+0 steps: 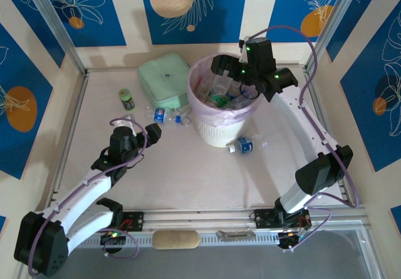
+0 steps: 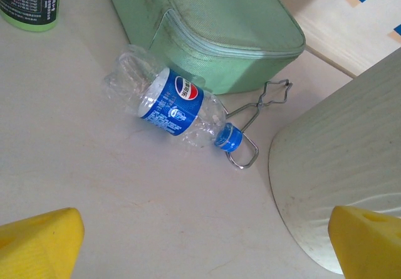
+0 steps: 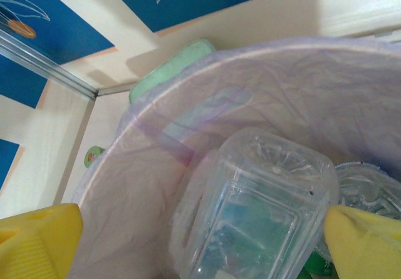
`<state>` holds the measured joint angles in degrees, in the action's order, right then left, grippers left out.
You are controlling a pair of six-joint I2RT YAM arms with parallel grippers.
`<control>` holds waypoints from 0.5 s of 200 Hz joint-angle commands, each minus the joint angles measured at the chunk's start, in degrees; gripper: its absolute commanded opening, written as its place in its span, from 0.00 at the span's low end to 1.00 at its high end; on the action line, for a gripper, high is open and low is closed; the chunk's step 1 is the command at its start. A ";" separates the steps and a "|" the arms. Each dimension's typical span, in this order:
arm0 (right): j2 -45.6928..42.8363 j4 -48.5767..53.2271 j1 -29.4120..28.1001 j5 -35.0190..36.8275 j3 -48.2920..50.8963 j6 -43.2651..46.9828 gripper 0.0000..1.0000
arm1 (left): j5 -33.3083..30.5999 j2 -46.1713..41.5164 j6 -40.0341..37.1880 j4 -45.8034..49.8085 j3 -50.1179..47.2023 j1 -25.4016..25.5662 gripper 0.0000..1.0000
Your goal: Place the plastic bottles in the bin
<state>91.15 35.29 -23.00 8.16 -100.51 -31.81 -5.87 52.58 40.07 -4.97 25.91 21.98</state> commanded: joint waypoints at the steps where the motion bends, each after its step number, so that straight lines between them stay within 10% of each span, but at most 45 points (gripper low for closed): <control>1: -4.51 -1.58 0.53 1.74 -1.42 2.07 0.99 | 1.64 0.83 -0.08 1.26 2.68 -0.62 1.00; 100: -26.97 -6.58 14.03 -1.99 20.14 -0.73 0.99 | 5.16 11.31 -1.34 0.94 11.79 -0.60 1.00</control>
<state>68.53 30.02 -12.84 8.16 -87.35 -30.46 -3.29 60.75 40.01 -3.75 33.47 21.96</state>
